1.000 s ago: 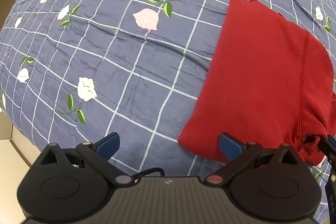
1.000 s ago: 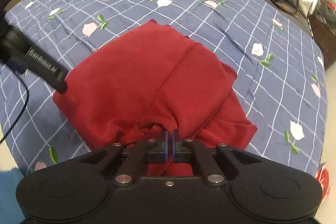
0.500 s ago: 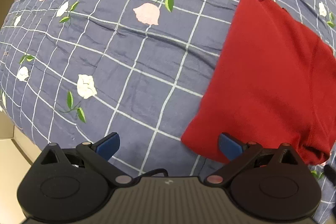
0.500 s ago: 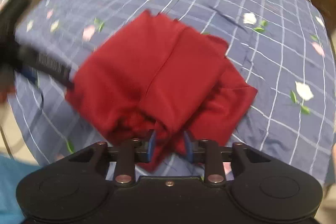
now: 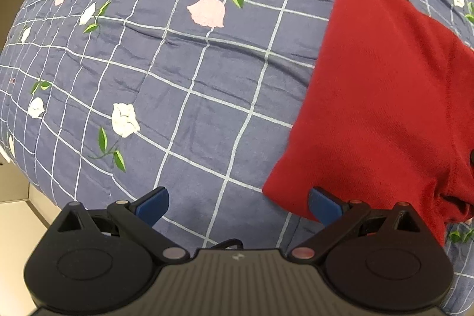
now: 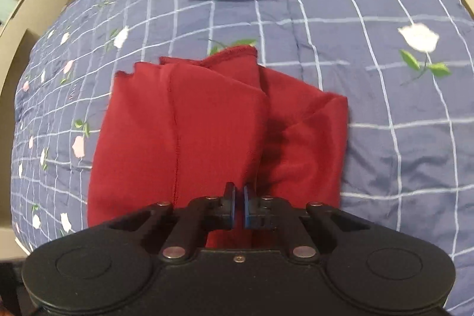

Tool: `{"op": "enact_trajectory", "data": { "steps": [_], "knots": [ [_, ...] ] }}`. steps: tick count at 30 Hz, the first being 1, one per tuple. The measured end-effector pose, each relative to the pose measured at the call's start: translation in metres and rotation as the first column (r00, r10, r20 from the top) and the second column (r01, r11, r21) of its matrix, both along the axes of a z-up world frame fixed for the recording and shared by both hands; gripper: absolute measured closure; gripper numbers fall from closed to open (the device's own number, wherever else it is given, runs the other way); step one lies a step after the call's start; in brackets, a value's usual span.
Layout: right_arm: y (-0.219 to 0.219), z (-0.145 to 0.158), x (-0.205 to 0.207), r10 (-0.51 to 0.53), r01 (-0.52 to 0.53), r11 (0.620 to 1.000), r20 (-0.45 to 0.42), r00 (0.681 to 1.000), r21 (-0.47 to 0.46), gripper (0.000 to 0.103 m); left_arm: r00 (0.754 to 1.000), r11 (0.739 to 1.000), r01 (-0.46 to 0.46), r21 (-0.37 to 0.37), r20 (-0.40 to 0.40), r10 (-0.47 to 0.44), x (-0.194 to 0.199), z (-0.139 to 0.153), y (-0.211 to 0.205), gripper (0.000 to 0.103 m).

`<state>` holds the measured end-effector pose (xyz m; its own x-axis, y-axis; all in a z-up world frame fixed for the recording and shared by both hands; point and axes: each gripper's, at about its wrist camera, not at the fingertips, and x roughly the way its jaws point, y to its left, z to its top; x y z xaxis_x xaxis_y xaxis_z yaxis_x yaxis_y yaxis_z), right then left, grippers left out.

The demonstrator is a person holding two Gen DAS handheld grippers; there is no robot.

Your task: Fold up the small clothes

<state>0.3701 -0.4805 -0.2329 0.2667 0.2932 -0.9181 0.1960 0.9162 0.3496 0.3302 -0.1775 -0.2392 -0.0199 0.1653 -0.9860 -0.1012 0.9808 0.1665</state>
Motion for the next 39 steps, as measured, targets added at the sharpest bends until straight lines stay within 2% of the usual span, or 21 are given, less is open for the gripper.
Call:
{"op": "enact_trajectory", "data": {
  "steps": [5, 10, 16, 20, 27, 35, 37, 39],
  "knots": [
    [-0.023, 0.012, -0.014, -0.035, 0.036, 0.999, 0.029, 0.999, -0.031, 0.100, 1.000, 0.999, 0.008, -0.043, 0.024, -0.007, -0.001, 0.009, -0.006, 0.001],
    [-0.045, 0.010, -0.028, -0.050, 0.051, 0.996, 0.020, 0.999, -0.068, 0.100, 0.998, 0.997, 0.053, -0.064, 0.048, -0.050, -0.001, 0.016, -0.019, 0.001],
    [-0.035, 0.005, -0.025, -0.002, 0.002, 0.994, 0.009, 1.000, -0.108, 0.099, 0.995, 0.995, 0.082, -0.056, 0.061, -0.079, -0.001, 0.019, -0.026, 0.001],
    [-0.035, 0.003, -0.023, -0.027, 0.026, 0.995, -0.008, 1.000, -0.101, 0.099, 0.995, 0.995, 0.083, -0.053, 0.069, -0.079, 0.000, 0.020, -0.025, 0.001],
    [-0.032, 0.000, -0.021, -0.010, 0.008, 0.993, -0.015, 1.000, -0.115, 0.097, 0.994, 0.994, 0.094, -0.051, 0.066, -0.091, 0.001, 0.019, -0.026, 0.001],
    [-0.034, -0.004, -0.021, -0.035, 0.032, 0.996, -0.034, 0.999, -0.085, 0.081, 0.993, 0.993, 0.104, -0.047, 0.057, -0.102, 0.007, 0.016, -0.027, 0.001],
    [-0.034, -0.003, -0.020, -0.041, 0.038, 0.996, -0.034, 0.999, -0.080, 0.075, 0.993, 0.993, 0.106, -0.047, 0.055, -0.104, 0.008, 0.016, -0.027, 0.001],
    [-0.034, -0.001, -0.020, -0.049, 0.047, 0.996, -0.030, 0.998, -0.070, 0.064, 0.993, 0.993, 0.109, -0.046, 0.054, -0.106, 0.011, 0.015, -0.027, 0.001]
  ]
}}
